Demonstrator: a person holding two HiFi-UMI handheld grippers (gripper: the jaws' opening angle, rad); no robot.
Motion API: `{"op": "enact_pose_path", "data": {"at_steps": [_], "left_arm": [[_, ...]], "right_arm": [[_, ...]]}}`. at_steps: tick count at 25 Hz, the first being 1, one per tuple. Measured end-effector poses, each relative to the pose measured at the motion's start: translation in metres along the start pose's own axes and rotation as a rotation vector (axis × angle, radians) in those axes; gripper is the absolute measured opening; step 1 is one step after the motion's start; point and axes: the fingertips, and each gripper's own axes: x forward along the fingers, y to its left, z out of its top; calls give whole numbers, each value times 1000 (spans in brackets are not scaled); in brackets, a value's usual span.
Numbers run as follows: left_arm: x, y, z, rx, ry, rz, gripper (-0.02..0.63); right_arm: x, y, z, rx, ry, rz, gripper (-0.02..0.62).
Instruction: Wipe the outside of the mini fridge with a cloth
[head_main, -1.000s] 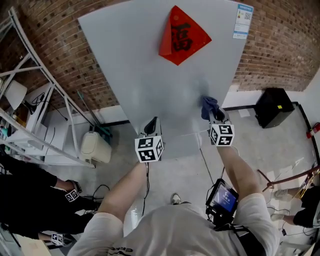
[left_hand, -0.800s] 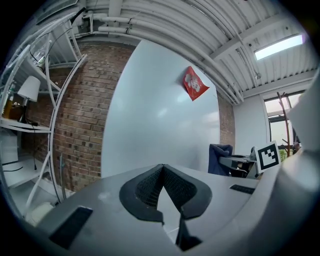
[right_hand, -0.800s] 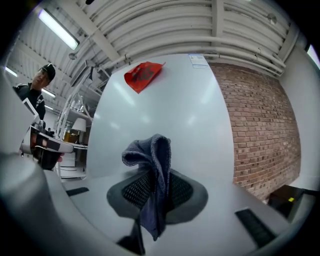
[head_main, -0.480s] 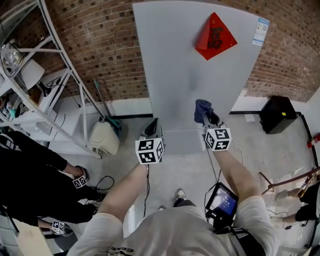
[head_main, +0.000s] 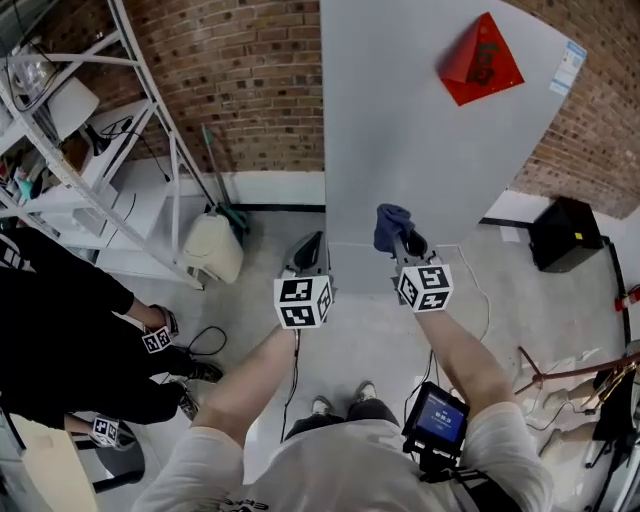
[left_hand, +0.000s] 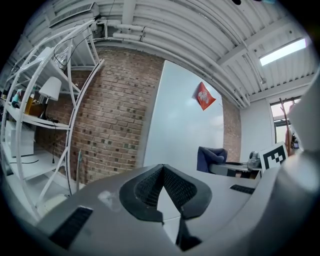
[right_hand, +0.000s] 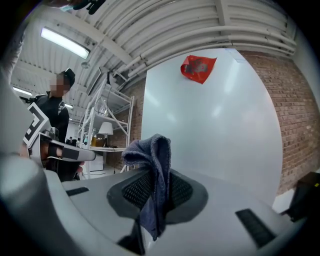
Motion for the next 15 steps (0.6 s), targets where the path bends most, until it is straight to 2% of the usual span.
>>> {"op": "enact_pose_path", "data": {"at_steps": [4, 7, 15], "left_arm": [[19, 9, -30, 7, -37, 3, 3], [41, 20, -66, 17, -70, 9, 3], [72, 60, -208, 35, -168, 40, 3]], "right_arm": [[21, 4, -34, -18, -15, 50, 58], [41, 2, -75, -28, -30, 80, 58], [82, 20, -224, -29, -87, 156, 58]]}}
